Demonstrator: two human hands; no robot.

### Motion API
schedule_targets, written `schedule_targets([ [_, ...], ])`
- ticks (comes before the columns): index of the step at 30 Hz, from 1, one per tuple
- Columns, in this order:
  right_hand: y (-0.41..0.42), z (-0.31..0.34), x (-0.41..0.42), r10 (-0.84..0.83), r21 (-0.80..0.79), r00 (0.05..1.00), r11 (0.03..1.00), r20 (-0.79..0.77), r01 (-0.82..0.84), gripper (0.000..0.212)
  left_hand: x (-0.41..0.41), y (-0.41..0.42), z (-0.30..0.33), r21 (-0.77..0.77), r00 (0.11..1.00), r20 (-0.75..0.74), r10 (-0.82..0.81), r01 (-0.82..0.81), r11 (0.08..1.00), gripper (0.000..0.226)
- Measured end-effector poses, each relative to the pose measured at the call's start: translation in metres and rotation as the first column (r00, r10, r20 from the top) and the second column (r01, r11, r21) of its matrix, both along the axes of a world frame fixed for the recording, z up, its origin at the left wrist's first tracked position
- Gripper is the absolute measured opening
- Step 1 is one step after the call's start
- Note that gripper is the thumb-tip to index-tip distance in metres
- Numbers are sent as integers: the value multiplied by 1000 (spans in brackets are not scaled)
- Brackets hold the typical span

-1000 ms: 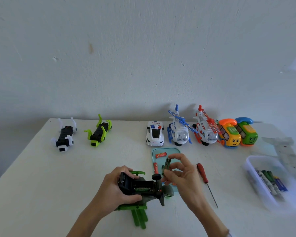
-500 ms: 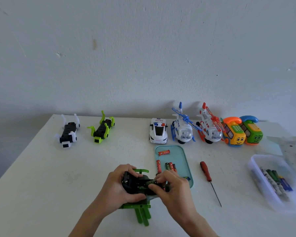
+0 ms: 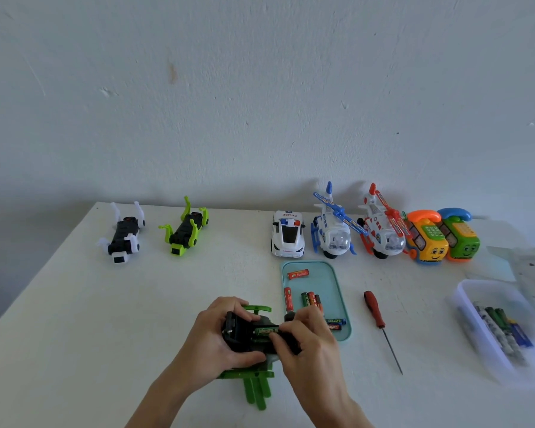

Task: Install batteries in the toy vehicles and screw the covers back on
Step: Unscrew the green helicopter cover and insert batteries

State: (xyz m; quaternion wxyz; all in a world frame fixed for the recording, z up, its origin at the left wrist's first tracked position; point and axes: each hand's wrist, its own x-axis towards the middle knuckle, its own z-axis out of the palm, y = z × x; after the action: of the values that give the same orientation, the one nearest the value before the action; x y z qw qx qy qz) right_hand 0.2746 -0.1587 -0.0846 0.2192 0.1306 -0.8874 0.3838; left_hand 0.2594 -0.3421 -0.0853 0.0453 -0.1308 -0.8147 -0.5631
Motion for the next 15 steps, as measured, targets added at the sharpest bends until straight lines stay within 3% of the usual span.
schedule_targets([
  [10,-3,-5,-5,-40,-122,991,991,128,55,27,-2,-1,0,-12,1000,-28,-14,14,1000,51],
  [15,-2,-1,-4,-33,-2,985,999,167,34,28,-3,0,0,-15,999,-32,-13,12,1000,51],
])
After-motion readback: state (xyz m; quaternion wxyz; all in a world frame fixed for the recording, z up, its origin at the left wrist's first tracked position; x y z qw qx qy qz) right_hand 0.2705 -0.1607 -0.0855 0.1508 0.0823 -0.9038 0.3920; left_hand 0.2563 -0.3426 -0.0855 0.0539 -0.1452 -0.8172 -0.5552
